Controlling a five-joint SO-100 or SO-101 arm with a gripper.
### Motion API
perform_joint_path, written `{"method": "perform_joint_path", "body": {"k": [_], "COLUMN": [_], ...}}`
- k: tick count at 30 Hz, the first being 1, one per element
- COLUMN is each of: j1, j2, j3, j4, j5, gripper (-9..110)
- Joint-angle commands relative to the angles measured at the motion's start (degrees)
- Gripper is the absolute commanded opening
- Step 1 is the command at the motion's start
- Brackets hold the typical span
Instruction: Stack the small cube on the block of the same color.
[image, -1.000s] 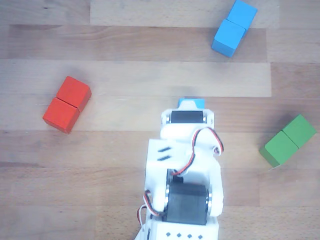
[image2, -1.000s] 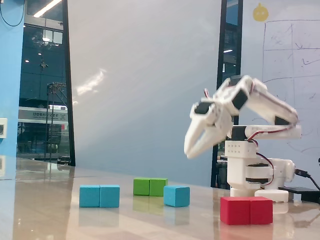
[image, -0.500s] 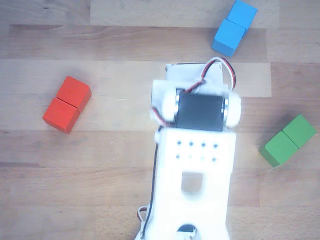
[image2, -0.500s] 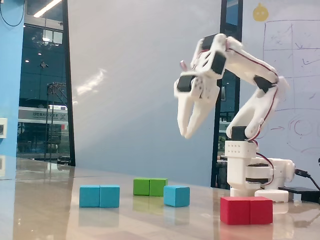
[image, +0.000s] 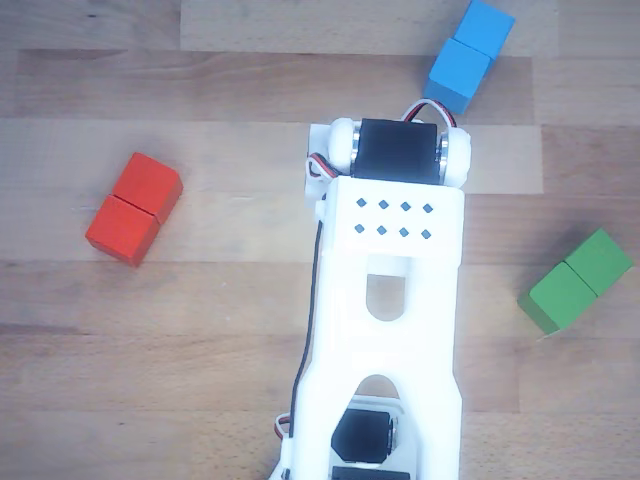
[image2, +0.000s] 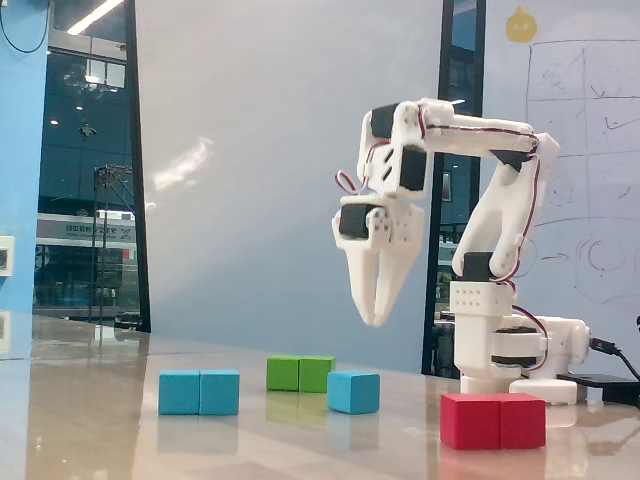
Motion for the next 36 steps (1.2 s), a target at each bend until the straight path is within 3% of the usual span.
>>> {"method": "perform_joint_path", "body": {"k": [1,5,13,18,36], "j1": [0.1,0.1,0.7,0.7,0.9], "j2": [0.3,0.3,0.3,-0.2,-7.1], "j3": [2.1,3.9,3.8,4.0,5.4], "j4": [-4.2,-3.4,-1.8,-1.9,-9.1], "j5": [-0.3,-0.3,0.5,0.5,0.6], "gripper": [0,6,36,47,38]}}
